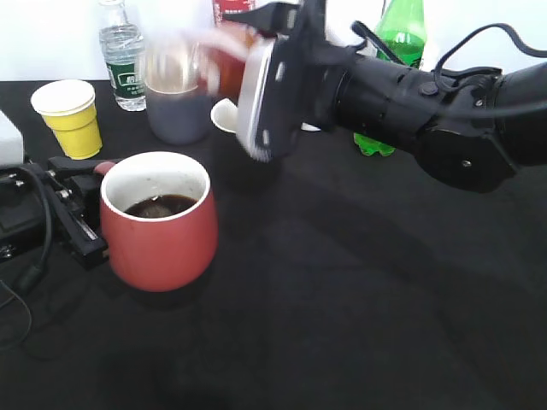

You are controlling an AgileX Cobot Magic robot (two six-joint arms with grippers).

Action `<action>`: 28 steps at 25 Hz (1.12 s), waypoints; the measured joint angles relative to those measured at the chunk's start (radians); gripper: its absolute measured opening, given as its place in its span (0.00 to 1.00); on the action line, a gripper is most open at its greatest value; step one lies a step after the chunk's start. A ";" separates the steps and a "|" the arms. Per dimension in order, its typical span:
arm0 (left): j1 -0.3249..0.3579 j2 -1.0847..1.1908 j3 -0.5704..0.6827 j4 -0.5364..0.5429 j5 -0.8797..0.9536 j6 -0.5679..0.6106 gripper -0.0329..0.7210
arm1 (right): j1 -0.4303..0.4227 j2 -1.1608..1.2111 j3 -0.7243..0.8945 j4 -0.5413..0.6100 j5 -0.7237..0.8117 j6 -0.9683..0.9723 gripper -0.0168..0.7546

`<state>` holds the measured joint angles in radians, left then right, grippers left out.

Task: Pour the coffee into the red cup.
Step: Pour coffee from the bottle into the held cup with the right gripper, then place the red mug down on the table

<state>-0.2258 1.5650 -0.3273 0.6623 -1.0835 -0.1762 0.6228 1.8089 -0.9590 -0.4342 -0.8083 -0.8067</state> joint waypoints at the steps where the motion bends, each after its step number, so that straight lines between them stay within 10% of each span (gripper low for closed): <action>1: 0.000 0.000 0.000 -0.001 0.000 0.000 0.14 | 0.000 0.000 0.000 0.002 -0.001 0.135 0.72; 10: 0.000 0.000 0.000 -0.250 0.001 0.011 0.14 | 0.000 0.000 0.000 0.007 -0.006 0.971 0.72; 16: 0.013 0.000 0.000 -0.316 0.001 0.033 0.14 | 0.000 0.000 0.003 0.010 -0.005 1.009 0.72; 28: 0.381 -0.140 0.000 -0.487 0.030 0.064 0.16 | 0.000 -0.008 0.037 0.044 0.008 1.006 0.72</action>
<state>0.1553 1.4250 -0.3273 0.1756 -1.0537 -0.1122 0.6228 1.8007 -0.9220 -0.3900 -0.8003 0.1990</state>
